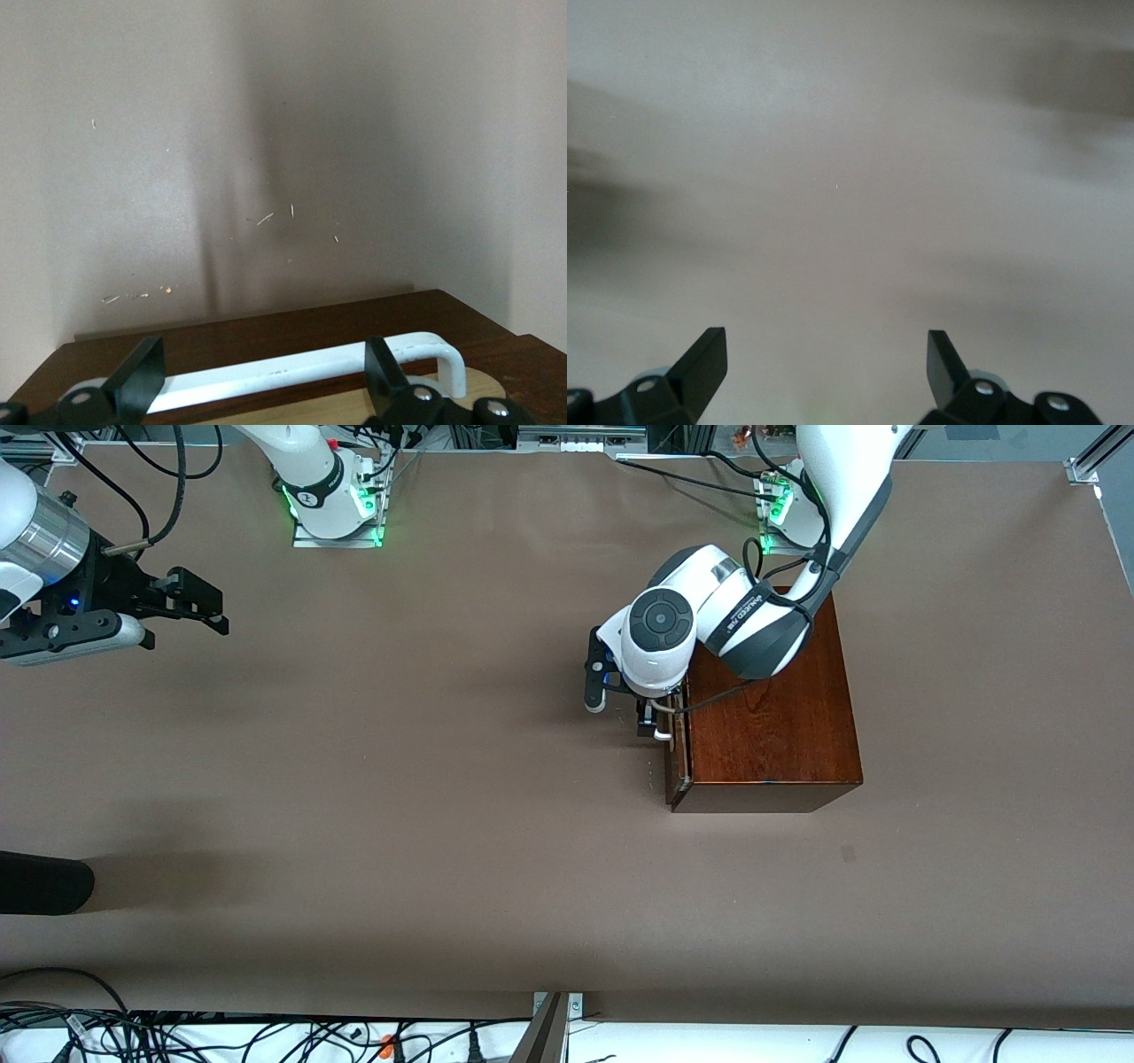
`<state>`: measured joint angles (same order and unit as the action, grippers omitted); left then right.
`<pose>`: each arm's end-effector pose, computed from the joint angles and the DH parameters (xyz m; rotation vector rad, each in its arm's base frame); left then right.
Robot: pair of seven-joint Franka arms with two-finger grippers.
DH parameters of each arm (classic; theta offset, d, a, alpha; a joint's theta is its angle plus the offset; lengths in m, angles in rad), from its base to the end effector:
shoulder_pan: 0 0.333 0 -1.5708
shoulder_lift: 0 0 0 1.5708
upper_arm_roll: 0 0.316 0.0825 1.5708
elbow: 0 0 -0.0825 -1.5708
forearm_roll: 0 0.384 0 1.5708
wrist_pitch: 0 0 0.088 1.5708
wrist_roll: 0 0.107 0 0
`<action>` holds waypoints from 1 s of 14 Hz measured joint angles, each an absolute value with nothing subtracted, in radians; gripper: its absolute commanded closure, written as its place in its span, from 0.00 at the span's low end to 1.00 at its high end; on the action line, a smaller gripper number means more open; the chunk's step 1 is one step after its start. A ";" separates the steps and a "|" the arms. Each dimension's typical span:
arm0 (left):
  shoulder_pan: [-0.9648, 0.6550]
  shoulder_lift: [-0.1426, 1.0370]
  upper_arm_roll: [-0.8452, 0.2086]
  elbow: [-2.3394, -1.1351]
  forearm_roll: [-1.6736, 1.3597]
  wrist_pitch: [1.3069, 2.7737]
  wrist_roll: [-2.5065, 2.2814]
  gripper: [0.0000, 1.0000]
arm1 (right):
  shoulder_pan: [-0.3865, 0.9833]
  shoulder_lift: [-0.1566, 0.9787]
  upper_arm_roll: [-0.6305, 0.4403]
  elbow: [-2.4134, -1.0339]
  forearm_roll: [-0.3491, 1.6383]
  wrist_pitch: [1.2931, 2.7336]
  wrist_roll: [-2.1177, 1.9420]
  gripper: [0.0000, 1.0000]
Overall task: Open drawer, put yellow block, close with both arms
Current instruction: 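Push the drawer shut into the box with the left gripper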
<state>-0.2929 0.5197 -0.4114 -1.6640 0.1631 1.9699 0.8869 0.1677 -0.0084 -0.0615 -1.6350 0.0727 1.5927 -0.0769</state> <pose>0.5235 -0.3938 0.3127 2.0908 -2.2312 -0.2460 0.5483 0.0660 0.6010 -3.0560 -0.2762 0.0537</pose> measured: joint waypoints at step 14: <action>-0.288 0.519 -0.416 -1.664 0.198 1.948 0.889 0.00 | 0.168 -0.008 -0.061 -1.635 0.072 1.593 -0.077 0.00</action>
<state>-0.2884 0.5186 -0.4159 -1.6643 0.1982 1.9477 0.8887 0.1681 -0.0084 -0.0615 -1.6348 0.0722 1.5928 -0.0769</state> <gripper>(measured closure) 0.000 0.000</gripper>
